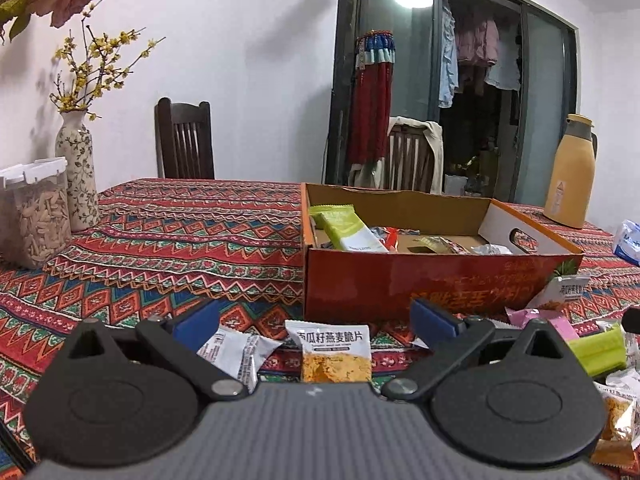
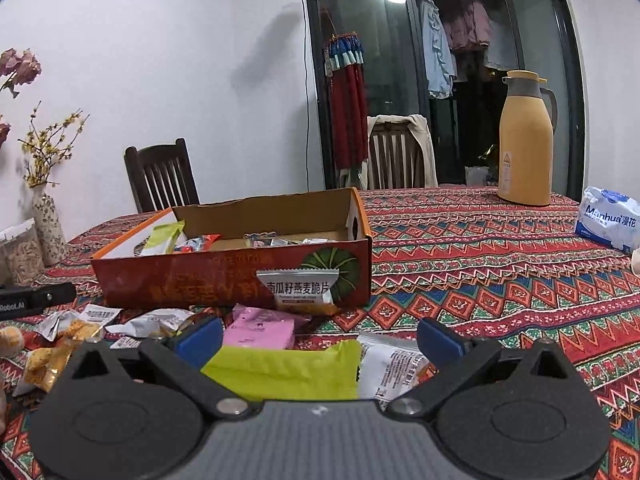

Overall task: Organize snacks
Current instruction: 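Move both grippers back toward the remaining snack packets on the table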

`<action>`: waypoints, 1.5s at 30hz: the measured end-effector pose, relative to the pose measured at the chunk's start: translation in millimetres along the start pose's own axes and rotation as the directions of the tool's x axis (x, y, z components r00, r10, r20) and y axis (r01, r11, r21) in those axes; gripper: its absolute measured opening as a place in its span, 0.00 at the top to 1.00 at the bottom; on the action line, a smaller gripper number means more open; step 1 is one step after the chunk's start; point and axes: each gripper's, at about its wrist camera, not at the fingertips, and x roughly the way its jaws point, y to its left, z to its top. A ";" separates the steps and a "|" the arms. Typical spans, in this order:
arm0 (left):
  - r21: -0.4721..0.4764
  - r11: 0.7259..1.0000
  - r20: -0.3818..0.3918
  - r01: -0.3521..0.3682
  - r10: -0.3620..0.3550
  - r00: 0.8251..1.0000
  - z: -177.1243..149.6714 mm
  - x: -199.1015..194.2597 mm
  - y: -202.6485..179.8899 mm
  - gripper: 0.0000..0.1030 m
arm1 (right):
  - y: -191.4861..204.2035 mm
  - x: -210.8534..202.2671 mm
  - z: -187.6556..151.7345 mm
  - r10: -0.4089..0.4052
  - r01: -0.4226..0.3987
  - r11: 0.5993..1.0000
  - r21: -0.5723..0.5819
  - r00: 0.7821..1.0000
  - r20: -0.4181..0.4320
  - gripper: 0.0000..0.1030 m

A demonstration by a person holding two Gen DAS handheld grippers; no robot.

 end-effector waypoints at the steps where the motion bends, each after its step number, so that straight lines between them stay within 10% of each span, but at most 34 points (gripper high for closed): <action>1: 0.000 1.000 -0.004 -0.003 0.003 1.000 -0.1 0.7 -0.2 0.00 | 0.1 0.6 0.2 0.003 -0.003 1.000 0.003 1.000 0.000 0.00; 26: -0.029 0.999 0.003 -0.035 0.035 0.999 -1.7 0.0 4.0 0.00 | -3.0 -6.6 -27.9 -0.020 0.022 1.000 0.021 0.996 -0.091 0.00; 34: -0.031 0.998 -0.009 -0.050 0.049 0.999 -1.5 3.0 4.5 0.00 | 5.5 -11.6 -34.2 -0.037 0.034 0.999 -0.027 0.991 -0.126 0.27; 45: -0.033 0.998 -0.016 -0.051 0.051 0.999 -1.7 3.6 4.9 0.00 | 1.2 -22.6 -35.9 -0.019 0.018 1.000 -0.011 0.994 -0.110 0.32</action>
